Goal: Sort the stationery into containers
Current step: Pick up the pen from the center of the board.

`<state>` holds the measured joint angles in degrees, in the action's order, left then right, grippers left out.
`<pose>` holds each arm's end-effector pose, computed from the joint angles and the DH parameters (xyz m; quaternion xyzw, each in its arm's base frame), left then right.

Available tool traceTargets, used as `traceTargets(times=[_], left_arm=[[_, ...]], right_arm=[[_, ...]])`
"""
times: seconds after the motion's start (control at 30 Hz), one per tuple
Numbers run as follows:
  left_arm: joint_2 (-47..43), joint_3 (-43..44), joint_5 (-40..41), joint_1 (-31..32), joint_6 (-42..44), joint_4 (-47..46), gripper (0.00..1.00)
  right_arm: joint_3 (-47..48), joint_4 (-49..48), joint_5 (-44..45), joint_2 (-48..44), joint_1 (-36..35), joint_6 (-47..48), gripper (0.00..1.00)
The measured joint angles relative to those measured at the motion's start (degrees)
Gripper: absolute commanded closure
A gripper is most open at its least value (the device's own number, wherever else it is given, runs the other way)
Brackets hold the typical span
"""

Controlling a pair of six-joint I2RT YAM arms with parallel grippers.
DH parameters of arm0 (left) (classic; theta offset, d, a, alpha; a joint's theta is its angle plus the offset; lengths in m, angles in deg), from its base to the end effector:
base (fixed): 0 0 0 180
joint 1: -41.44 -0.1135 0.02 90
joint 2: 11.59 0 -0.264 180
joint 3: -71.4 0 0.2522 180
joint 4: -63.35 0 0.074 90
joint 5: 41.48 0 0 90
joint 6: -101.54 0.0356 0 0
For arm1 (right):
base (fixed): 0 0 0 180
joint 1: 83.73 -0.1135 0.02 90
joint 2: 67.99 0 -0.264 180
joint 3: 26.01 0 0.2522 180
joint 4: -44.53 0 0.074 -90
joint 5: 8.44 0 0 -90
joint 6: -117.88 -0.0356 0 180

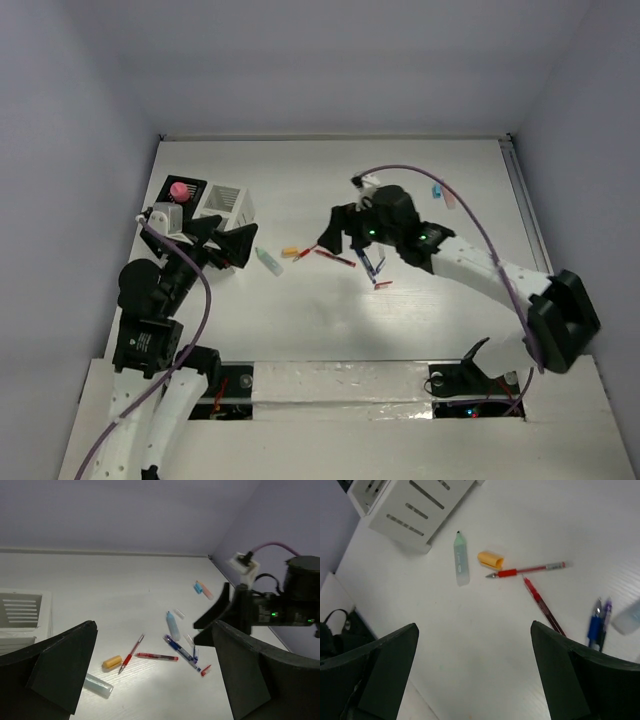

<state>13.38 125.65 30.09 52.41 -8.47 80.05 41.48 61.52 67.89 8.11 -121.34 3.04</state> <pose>0.1018 -0.0312 0.3718 0.0759 0.6252 -0.3022 0.7155 0.2356 0.1921 0.2851 -0.1565 0.8279 0.3604 0.4002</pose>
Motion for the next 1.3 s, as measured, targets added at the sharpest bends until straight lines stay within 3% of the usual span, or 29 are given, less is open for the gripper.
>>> traceTargets(times=[0.17, 0.27, 0.4, 0.6, 0.97, 1.3], left_arm=[[-0.52, 7.80, 2.58, 3.21, 0.00, 2.64, 0.01], [-3.34, 10.60, 3.74, 4.94, 0.00, 1.11, 0.01], [-7.91, 10.36, 5.51, 6.32, 0.09, -2.14, 0.01], [-9.60, 4.61, 8.83, 8.15, 1.31, -4.37, 0.01], [-10.95, 1.20, 11.72, 9.73, 3.08, -4.00, 0.01], [-10.97, 1.20, 12.59, 9.73, 3.43, -4.00, 0.02]], right_arm=[[15.02, -0.20, 5.66, 17.51, -9.84, 5.64, 0.12], [23.15, 1.44, 6.91, 25.38, -13.92, 8.50, 0.14], [36.52, 4.66, 9.51, 36.83, -17.27, 12.20, 0.16], [47.82, 10.58, 15.26, 47.47, -19.28, 16.48, 0.23], [56.85, 17.42, 21.31, 57.81, -19.78, 19.52, 0.37], [57.27, 17.81, 21.35, 59.89, -19.87, 18.99, 0.47]])
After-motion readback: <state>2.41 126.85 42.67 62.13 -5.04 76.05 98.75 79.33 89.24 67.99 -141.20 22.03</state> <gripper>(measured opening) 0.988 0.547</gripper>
